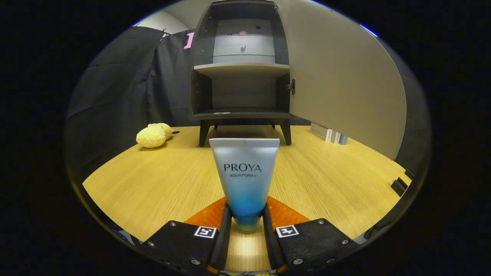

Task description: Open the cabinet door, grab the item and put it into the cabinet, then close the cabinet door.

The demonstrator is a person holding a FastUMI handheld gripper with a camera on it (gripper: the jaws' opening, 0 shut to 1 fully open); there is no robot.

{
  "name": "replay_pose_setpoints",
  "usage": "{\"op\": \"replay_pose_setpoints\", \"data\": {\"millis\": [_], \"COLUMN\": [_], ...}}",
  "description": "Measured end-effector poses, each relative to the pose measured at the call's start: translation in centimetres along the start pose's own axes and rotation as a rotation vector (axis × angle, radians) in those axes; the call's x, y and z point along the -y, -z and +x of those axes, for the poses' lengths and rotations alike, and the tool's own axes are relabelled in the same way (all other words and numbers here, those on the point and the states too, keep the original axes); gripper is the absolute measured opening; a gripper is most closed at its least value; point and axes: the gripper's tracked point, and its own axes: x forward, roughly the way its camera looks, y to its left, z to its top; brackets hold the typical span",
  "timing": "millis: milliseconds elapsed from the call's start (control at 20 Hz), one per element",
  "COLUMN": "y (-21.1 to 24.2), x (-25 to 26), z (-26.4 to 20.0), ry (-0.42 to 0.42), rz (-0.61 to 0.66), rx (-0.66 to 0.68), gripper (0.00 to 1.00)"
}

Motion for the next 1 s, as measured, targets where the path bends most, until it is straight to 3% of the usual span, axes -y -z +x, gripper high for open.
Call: {"op": "replay_pose_setpoints", "data": {"millis": [500, 800, 1000], "y": [-14.3, -26.9, -35.2], "x": [-0.1, -2.0, -4.4], "z": [-3.0, -2.8, 0.1], "ry": [-0.009, -0.021, -0.063], "rz": [-0.04, -0.041, -0.067], "rx": [0.01, 0.095, 0.196], "gripper": [0.42, 0.4, 0.4]}}
